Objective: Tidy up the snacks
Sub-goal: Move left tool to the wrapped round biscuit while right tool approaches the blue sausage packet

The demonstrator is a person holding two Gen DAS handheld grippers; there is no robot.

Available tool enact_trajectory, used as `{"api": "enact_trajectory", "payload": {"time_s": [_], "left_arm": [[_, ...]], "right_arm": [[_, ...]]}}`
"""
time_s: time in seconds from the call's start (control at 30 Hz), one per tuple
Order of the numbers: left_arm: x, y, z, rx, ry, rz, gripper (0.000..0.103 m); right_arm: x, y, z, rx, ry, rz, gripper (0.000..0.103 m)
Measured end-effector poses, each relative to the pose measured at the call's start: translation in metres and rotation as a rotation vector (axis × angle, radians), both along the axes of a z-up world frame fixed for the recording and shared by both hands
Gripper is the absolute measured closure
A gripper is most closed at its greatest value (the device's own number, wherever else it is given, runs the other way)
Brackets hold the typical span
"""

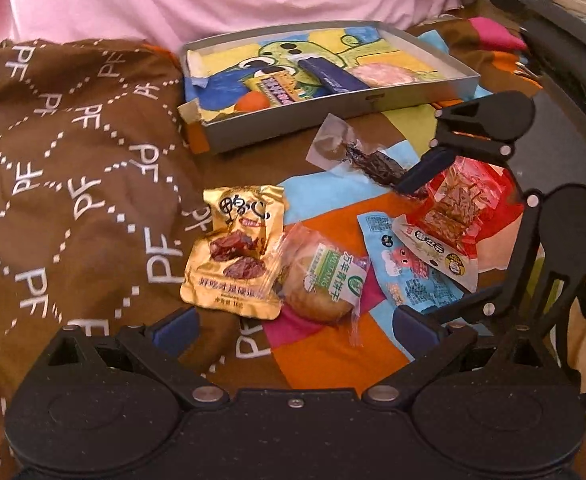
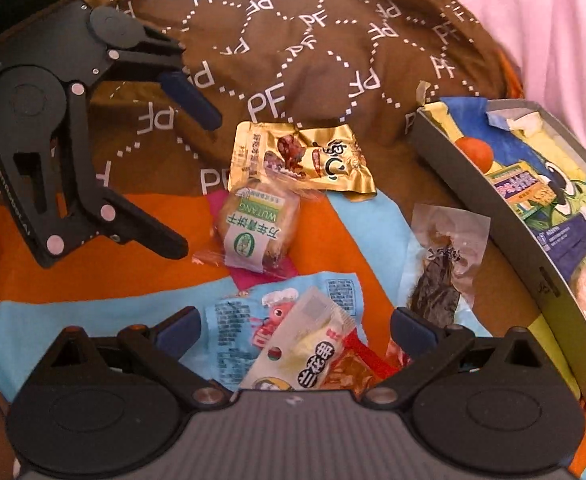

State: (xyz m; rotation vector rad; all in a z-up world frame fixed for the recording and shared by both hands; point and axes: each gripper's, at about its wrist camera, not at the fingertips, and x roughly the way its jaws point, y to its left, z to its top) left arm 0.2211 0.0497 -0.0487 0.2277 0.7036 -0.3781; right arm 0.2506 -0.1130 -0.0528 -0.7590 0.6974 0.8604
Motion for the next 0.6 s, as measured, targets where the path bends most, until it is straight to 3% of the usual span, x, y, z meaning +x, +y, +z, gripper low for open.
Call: {"api": "enact_trajectory", "payload": {"time_s": [0.33,0.47,0.6], "left_arm": [[0.014,-0.004,-0.001,0.028,-0.025,-0.026,0.001],[0.015,-0.007,-0.002,0.029,-0.017,-0.026,0.001],[0.014,-0.011,-0.002,0.042,-0.011,-0.037,0.001]], "right_arm": [[0.018,0.011,-0.011,-0.003,0.086,-0.007,0.0],[0.019,0.007,-0.01,0.011,0.121,-0.012,0.01],[0.017,-0.001,-0.008,0.038,0.148,-0.048,0.014]]}}
